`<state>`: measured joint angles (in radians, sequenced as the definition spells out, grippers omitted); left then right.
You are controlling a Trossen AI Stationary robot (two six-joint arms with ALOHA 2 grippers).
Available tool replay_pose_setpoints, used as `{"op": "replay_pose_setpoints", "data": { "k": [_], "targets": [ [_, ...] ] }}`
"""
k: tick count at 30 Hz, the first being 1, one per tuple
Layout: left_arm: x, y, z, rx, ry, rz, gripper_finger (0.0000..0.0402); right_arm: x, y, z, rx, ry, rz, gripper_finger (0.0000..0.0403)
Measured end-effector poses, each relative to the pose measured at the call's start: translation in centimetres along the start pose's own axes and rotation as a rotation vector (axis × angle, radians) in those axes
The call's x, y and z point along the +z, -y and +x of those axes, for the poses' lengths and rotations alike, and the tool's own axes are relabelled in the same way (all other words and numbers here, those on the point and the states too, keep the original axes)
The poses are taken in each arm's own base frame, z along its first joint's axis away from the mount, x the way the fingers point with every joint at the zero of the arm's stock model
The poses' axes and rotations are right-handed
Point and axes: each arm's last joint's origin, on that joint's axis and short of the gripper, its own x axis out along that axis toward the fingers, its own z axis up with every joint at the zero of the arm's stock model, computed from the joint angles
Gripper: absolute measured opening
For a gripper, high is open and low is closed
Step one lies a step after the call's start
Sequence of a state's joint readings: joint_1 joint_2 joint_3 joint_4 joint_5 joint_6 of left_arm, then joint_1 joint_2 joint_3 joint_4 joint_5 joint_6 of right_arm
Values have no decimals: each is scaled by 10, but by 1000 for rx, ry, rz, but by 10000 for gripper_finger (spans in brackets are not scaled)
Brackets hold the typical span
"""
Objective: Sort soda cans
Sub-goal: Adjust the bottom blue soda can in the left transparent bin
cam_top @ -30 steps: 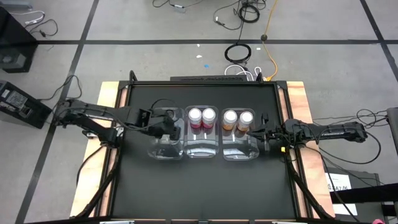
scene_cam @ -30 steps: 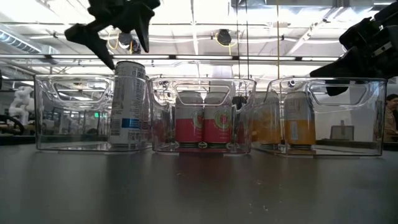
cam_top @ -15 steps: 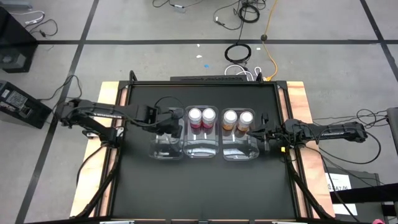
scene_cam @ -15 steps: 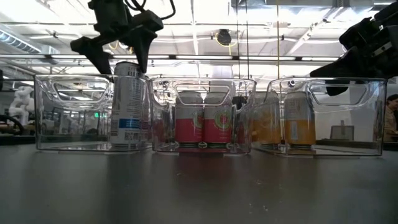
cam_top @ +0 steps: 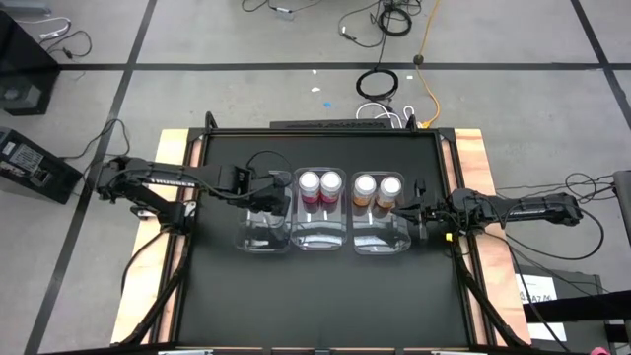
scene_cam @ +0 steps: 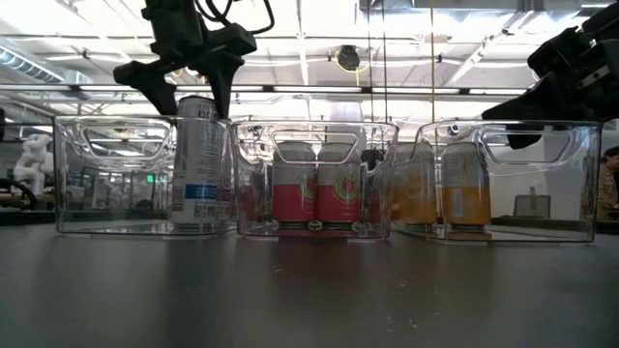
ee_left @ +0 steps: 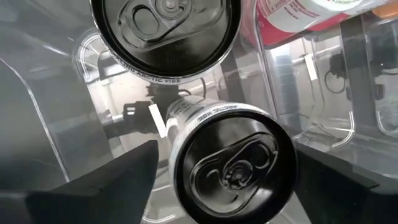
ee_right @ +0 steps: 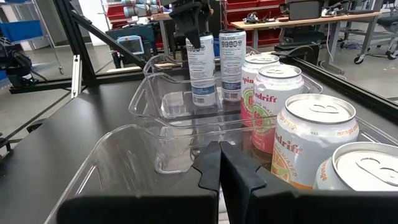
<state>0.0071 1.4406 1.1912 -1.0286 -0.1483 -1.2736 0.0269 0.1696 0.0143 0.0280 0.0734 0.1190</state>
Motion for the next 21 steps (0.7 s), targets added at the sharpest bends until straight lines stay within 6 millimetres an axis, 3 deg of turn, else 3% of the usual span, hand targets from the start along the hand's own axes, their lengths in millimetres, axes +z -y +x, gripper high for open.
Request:
{"op": "replay_pose_setpoints", "data": {
  "k": [8,21],
  "targets": [
    [0,0,0,2,2,1,299,0,0,0,0,0,0,0],
    [-3,-11,-11,23,-50,55,291,0,0,0,0,0,0,0]
  ]
}}
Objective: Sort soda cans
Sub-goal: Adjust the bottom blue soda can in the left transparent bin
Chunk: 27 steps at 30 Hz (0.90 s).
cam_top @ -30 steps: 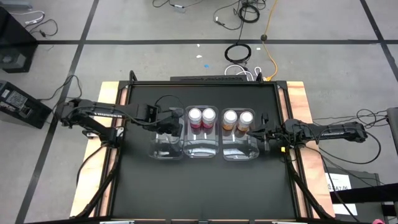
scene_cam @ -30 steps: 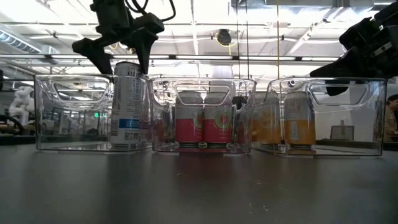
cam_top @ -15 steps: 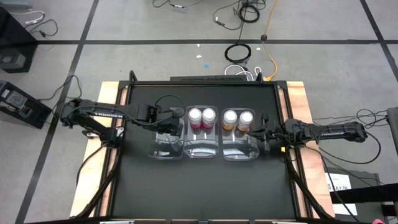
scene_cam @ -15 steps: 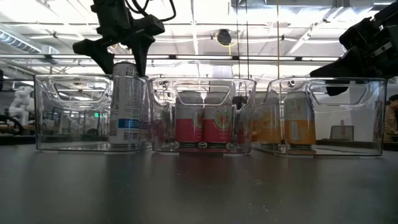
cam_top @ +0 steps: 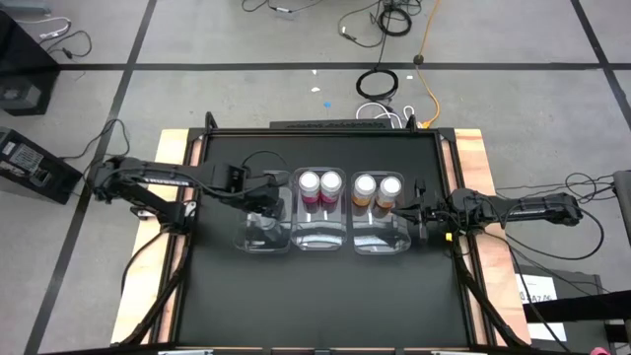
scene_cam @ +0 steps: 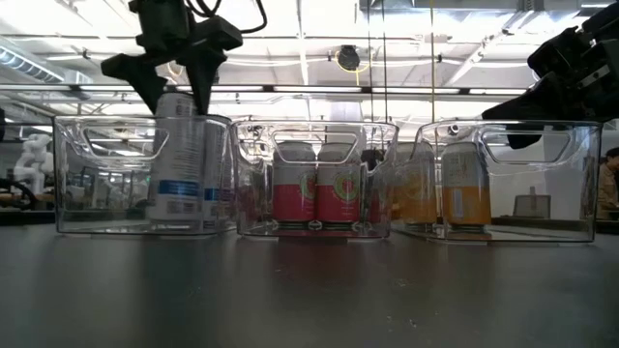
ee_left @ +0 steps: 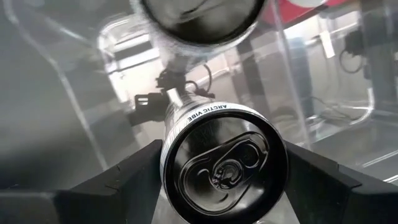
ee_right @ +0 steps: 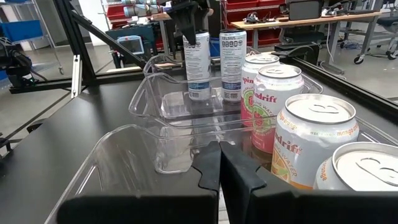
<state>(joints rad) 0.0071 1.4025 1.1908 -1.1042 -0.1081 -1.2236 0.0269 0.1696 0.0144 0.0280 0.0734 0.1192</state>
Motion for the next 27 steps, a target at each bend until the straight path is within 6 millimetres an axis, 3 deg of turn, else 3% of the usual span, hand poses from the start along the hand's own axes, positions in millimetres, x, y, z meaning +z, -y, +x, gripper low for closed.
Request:
{"op": "replay_pose_setpoints", "data": {
  "k": [10,27],
  "targets": [
    [1,-18,-13,86,56,-3,291,0,0,0,0,0,0,0],
    [47,-40,-11,117,109,67,290,0,0,0,0,0,0,0]
  ]
}}
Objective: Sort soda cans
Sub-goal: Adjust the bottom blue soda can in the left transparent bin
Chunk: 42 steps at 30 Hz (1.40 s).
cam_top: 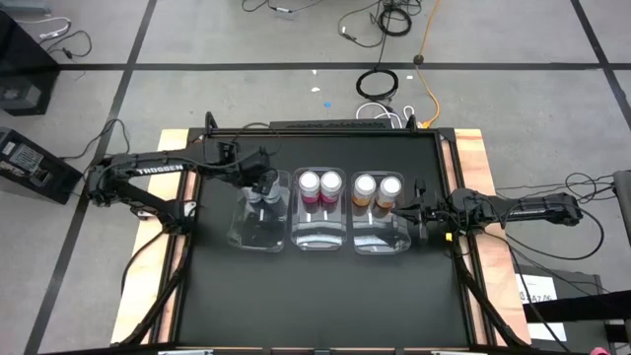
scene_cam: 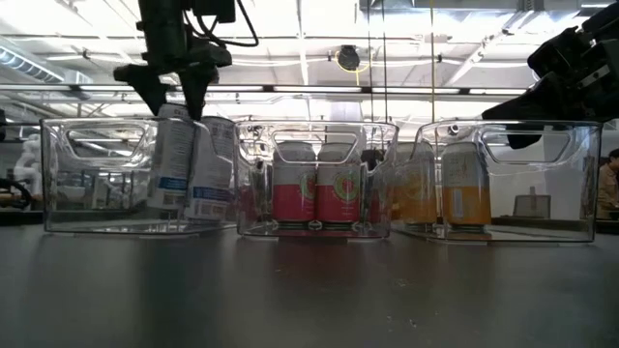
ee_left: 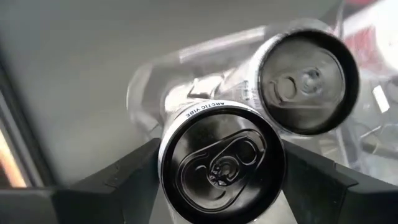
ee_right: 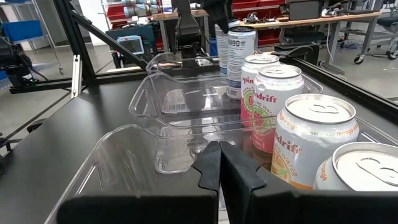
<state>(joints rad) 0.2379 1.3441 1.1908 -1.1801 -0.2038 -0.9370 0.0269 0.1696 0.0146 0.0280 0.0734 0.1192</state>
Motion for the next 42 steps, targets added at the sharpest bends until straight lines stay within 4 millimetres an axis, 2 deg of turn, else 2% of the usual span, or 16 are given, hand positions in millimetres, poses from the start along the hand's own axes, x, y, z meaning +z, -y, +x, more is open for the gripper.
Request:
{"op": "replay_pose_setpoints", "data": {
  "k": [6,13,21,42],
  "targets": [
    [13,-4,2,-22,38,27,290,0,0,0,0,0,0,0],
    [16,-10,10,-9,26,56,290,0,0,0,0,0,0,0],
    [20,-9,13,-41,51,85,290,0,0,0,0,0,0,0],
    [17,-6,12,-6,89,71,303,0,0,0,0,0,0,0]
  ]
}}
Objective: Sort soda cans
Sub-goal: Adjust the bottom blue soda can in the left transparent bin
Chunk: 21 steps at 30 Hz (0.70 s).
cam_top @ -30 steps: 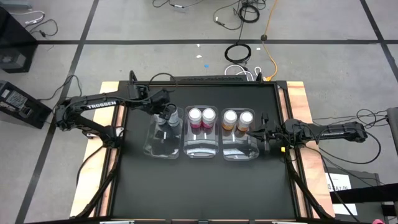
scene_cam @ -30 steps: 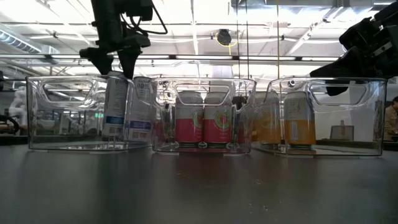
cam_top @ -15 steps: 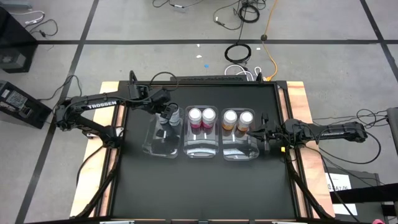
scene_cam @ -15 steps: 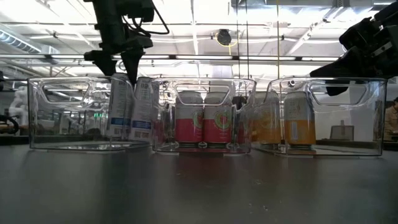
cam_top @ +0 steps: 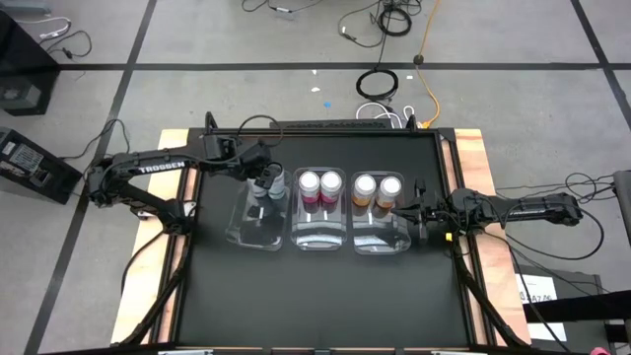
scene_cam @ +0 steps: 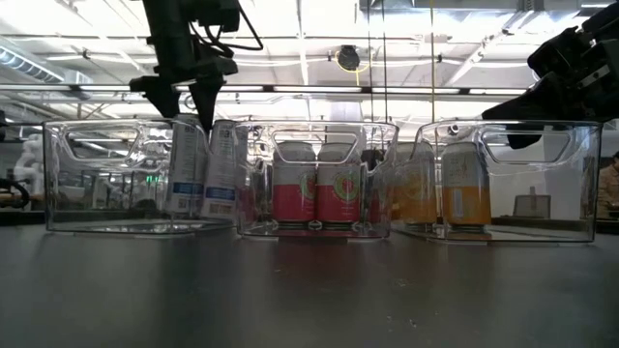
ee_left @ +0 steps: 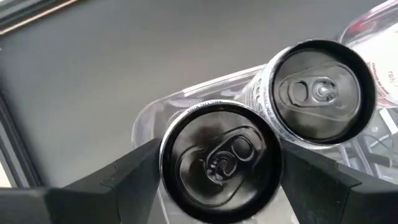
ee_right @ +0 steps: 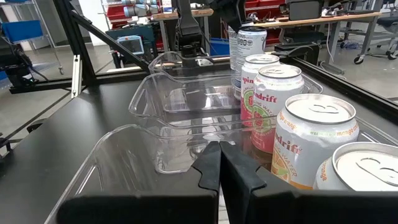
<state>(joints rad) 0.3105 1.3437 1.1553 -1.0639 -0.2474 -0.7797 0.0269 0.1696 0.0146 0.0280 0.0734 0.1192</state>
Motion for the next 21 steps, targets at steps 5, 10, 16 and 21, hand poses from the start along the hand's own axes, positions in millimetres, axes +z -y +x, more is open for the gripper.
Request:
{"op": "replay_pose_setpoints", "data": {
  "k": [5,10,16,21],
  "targets": [
    [-3,3,-1,15,24,-4,303,0,0,0,0,0,0,0],
    [-4,4,-2,25,38,3,304,0,0,0,0,0,0,0],
    [-4,4,-2,26,38,2,304,0,0,0,0,0,0,0],
    [-4,5,-2,15,27,2,304,0,0,0,0,0,0,0]
  ]
}}
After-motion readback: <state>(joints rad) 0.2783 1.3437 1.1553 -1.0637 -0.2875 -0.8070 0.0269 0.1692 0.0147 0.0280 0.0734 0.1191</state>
